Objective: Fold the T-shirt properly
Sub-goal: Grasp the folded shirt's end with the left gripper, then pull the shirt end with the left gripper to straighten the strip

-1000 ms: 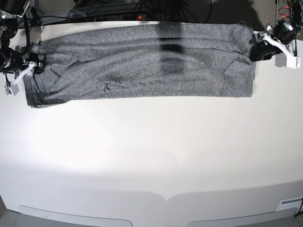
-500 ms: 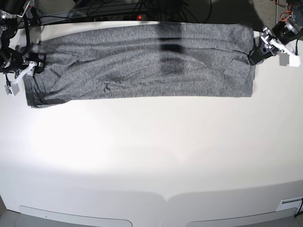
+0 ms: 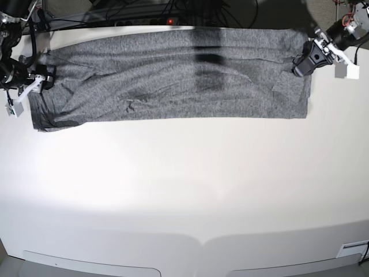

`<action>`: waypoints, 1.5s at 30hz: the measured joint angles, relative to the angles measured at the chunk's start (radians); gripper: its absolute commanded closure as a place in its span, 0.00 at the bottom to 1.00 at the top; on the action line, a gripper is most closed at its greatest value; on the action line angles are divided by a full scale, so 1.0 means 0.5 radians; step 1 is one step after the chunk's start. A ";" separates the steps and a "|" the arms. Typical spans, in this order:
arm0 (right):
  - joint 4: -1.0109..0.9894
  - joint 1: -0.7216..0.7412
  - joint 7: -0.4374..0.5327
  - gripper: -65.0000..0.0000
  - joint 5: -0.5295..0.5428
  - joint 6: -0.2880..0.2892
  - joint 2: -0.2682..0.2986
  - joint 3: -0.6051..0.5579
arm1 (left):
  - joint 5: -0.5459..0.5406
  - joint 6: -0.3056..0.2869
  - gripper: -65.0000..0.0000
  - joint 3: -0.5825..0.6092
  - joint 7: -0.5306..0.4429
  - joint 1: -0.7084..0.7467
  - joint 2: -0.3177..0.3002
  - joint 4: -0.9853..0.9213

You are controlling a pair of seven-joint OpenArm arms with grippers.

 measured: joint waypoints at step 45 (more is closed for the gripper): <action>0.002 0.007 -0.008 0.52 0.000 0.000 -0.039 0.000 | 0.817 0.011 0.60 0.275 -0.581 0.144 -0.053 0.358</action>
